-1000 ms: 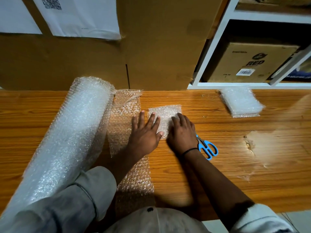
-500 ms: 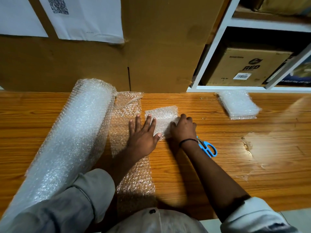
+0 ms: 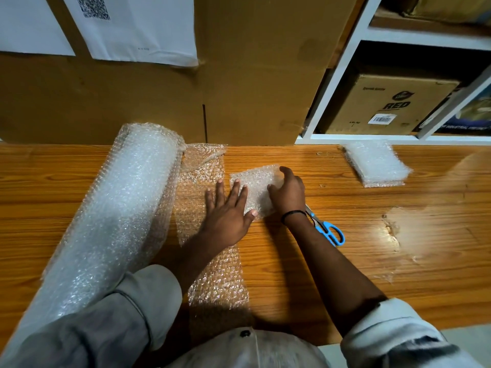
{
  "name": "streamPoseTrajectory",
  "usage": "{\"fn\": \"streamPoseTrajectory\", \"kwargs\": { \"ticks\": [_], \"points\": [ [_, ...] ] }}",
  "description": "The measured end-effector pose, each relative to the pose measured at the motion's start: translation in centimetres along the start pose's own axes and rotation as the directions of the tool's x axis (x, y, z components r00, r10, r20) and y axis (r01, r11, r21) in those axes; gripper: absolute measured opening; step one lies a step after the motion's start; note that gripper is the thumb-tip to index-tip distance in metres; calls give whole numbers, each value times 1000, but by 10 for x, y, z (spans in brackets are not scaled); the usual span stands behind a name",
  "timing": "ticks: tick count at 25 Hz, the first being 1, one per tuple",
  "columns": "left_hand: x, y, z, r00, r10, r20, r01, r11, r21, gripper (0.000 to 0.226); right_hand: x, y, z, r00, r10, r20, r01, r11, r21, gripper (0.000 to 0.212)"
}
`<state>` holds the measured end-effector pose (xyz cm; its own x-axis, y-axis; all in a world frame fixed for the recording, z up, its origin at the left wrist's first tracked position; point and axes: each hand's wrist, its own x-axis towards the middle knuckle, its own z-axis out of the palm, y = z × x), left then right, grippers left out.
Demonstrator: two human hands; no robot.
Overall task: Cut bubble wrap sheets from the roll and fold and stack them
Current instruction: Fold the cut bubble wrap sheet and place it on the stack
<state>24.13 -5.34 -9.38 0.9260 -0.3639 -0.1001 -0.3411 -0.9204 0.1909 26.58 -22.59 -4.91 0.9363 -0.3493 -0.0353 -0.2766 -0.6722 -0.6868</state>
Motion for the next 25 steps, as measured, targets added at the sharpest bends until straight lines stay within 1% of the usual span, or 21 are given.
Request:
{"fn": "streamPoseTrajectory", "kwargs": {
  "ticks": [2, 4, 7, 10, 13, 15, 17, 21, 25],
  "points": [
    [0, 2, -1, 1000, 15, -11, -15, 1000, -24, 76, -3, 6, -1, 990, -141, 23, 143, 983, -114, 52],
    [2, 6, -2, 999, 33, -38, -35, 998, -54, 76, -6, 12, -3, 968, -246, 51, 251, 944, -216, 50],
    [6, 15, -5, 996, 66, -59, -70, 996, -64, 76, -10, 22, -10, 942, -336, 12, 331, 918, -220, 42],
    [9, 33, -10, 992, 112, -53, -117, 989, -89, 78, -12, 36, -28, 942, -325, -90, 304, 933, -192, 36],
    [14, 57, -16, 984, 169, -56, -175, 977, -122, 81, -13, 52, -51, 924, -324, -201, 295, 942, -163, 33],
    [21, 76, -22, 976, 206, -72, -214, 969, -125, 80, -8, 63, -67, 917, -312, -247, 283, 948, -147, 32],
    [32, 97, -27, 970, 227, -84, -236, 964, -120, 79, 2, 74, -86, 917, -292, -274, 264, 955, -135, 32],
    [60, 141, -33, 970, 225, -87, -235, 965, -114, 77, 28, 100, -129, 911, -268, -312, 243, 963, -116, 33],
    [99, 194, -40, 974, 208, -92, -219, 965, -143, 74, 66, 127, -179, 904, -270, -331, 256, 963, -84, 33]
  ]
}}
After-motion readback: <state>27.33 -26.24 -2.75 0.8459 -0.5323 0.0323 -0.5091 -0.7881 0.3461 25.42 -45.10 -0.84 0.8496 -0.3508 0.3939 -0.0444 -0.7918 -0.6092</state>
